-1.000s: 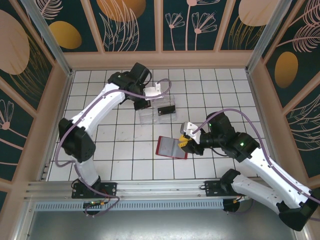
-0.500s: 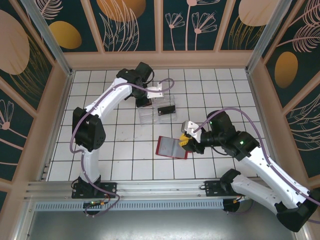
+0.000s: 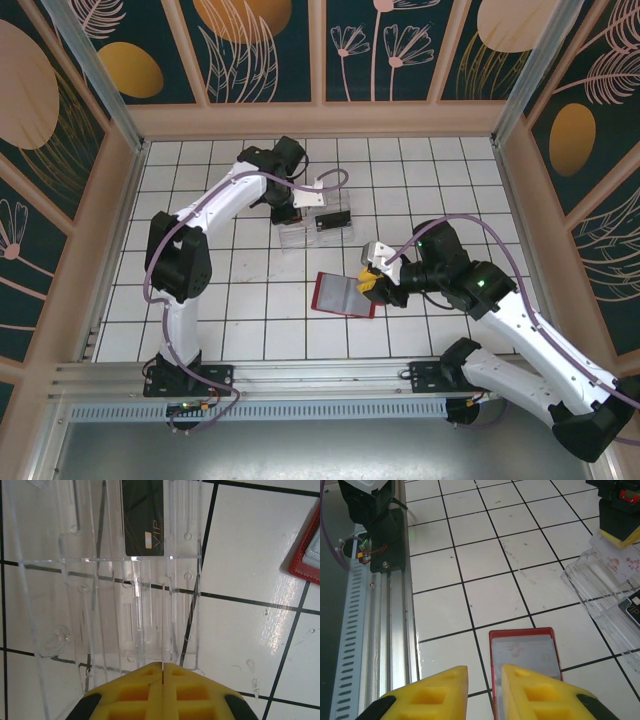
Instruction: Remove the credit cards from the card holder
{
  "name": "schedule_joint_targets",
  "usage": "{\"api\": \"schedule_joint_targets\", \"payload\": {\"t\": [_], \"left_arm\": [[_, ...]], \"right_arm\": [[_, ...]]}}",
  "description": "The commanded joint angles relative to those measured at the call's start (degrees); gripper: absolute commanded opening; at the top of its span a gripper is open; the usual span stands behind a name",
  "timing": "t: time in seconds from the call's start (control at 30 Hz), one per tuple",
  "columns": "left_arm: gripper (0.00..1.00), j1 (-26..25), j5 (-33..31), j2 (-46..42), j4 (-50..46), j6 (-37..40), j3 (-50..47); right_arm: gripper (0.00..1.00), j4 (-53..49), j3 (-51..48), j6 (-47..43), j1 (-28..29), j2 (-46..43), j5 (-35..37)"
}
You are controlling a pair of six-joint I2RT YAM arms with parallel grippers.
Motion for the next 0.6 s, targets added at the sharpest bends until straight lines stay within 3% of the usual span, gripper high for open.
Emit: {"api": "schedule_joint_targets", "payload": {"t": [0.0, 0.57], "left_arm": [[0.00, 0.2, 0.1, 1.2, 1.3, 1.9, -0.6], [0.00, 0.2, 2.1, 4.8, 1.6, 2.4, 2.8]], "right_arm": [[0.25, -0.9, -0.8, -1.3, -0.4, -0.1, -1.5], [0.25, -0.9, -1.3, -1.4, -0.4, -0.3, -2.0]]}}
